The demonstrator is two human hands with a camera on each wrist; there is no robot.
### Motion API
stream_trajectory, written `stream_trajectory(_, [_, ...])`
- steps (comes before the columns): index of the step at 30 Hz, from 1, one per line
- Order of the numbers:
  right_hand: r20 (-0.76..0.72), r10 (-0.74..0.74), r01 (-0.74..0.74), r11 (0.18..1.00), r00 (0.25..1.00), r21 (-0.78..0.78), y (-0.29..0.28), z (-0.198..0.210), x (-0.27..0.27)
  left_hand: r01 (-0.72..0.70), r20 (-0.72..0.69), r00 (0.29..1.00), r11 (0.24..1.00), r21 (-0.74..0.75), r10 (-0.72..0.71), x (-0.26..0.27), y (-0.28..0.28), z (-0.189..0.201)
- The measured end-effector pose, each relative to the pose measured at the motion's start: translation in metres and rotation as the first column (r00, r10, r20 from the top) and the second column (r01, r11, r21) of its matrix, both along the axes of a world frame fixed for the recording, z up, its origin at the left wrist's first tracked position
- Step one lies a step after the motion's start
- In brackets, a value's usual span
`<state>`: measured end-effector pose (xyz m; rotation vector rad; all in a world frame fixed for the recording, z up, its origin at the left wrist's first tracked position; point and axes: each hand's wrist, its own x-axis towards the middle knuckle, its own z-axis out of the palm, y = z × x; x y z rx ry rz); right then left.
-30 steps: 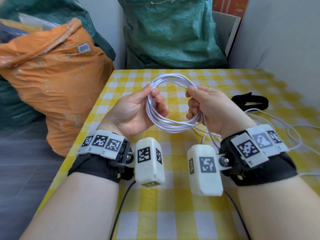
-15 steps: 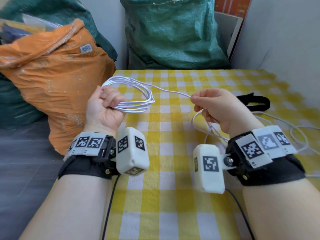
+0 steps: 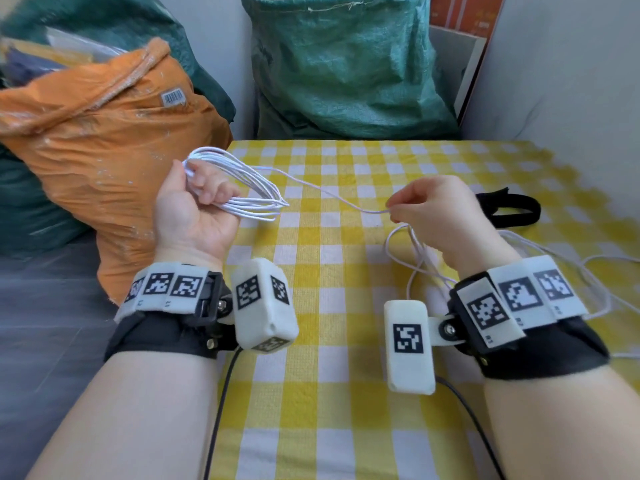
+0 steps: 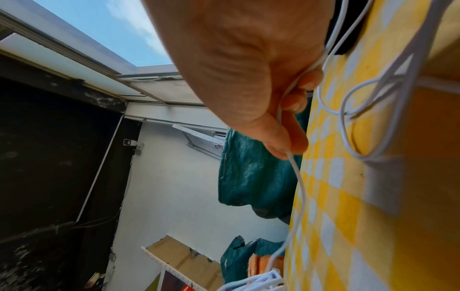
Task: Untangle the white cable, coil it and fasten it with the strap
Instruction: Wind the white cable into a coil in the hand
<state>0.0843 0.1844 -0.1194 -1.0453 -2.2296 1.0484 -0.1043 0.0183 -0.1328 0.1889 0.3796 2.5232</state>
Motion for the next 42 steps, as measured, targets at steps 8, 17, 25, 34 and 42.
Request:
stream_trajectory(8, [0.135,0.501,-0.498,0.865,0.855,-0.058,-0.028,0.013,-0.002,0.189,-0.349,0.894,0.942,-0.276,-0.282,0.036,0.021,0.019])
stream_trajectory(17, [-0.344,0.464,-0.509,0.859,0.817,-0.049,-0.033,0.019,-0.009,-0.085,-0.585,0.713,0.780,-0.621,-0.388,0.066,0.029,0.025])
stream_trajectory(25, [-0.482,0.410,-0.406,0.906,0.775,0.119,-0.028,0.018,-0.010,-0.039,-0.540,0.578,0.640,-0.767,-0.611,0.072,0.027,0.027])
stream_trajectory(34, [-0.175,0.481,-0.454,0.874,0.859,0.173,-0.025,0.010,-0.009,0.414,-0.246,0.507,0.484,-0.771,-0.826,0.060,0.020,0.032])
stream_trajectory(42, [-0.234,0.430,-0.460,0.883,0.872,-0.091,-0.019,0.006,-0.007,0.571,-0.233,0.560,0.574,-0.588,-0.795,0.051,0.018,0.021])
